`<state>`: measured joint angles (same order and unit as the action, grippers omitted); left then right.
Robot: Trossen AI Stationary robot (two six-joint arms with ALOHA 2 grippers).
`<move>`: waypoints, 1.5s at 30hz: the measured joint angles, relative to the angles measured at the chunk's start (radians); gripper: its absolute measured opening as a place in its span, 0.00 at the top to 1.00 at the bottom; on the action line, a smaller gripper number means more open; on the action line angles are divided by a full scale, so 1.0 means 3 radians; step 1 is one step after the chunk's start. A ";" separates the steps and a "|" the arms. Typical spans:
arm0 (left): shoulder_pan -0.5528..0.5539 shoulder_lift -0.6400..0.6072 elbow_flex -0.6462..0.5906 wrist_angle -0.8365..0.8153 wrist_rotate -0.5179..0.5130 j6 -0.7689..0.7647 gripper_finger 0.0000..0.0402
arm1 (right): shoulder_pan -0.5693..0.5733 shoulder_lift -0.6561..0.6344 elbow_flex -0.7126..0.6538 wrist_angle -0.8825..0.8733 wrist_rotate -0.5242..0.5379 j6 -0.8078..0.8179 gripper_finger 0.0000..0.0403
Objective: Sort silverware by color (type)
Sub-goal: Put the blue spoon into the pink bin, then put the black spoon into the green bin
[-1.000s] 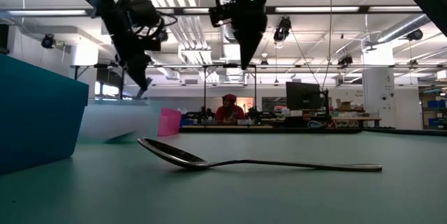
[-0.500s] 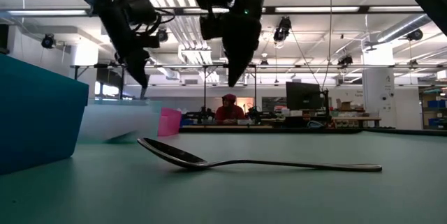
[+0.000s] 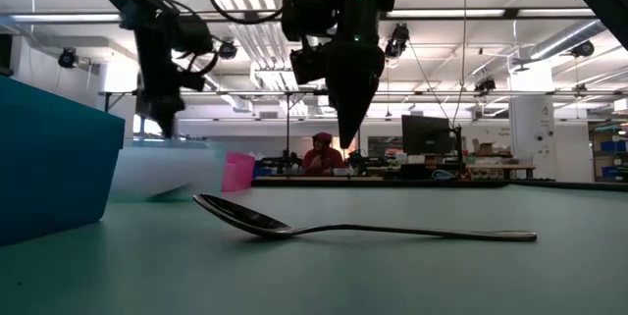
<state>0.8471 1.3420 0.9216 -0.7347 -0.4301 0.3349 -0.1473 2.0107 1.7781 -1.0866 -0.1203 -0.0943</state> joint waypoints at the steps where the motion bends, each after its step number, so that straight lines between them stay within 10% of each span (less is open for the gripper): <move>1: 0.0028 0.0004 -0.0001 -0.0058 -0.0110 -0.0008 0.62 | 0.0007 -0.0001 -0.0023 0.0006 -0.0056 0.0020 0.76; 10: 0.0087 -0.0019 -0.0001 -0.0123 -0.0369 -0.0789 0.61 | 0.0113 -0.0001 -0.0094 -0.0037 -0.0384 0.0067 0.75; 19: -0.0101 -0.0027 -0.0001 0.0350 0.2094 -0.0892 0.61 | 0.0483 -0.0001 -0.0105 -0.0049 -0.1089 0.0176 0.73; 23: -0.0362 -0.0063 -0.0001 0.0474 0.2668 -0.0889 0.61 | 0.0741 -0.0001 -0.0105 -0.0039 -0.1088 0.0139 0.74; 36: -0.1973 -0.0170 -0.0001 0.0066 0.2683 -0.1132 0.61 | 0.1488 -0.0001 -0.0105 0.0559 -0.0318 0.0976 0.77; 45: -0.3115 -0.0394 -0.0002 0.0141 0.1819 -0.2068 0.61 | 0.1774 0.0050 -0.0125 0.0918 -0.0022 0.1540 0.74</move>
<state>-0.0873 1.2238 0.9211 -0.6925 0.1157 -0.2856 0.3851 2.0258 1.7405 -0.8113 -0.1268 0.3677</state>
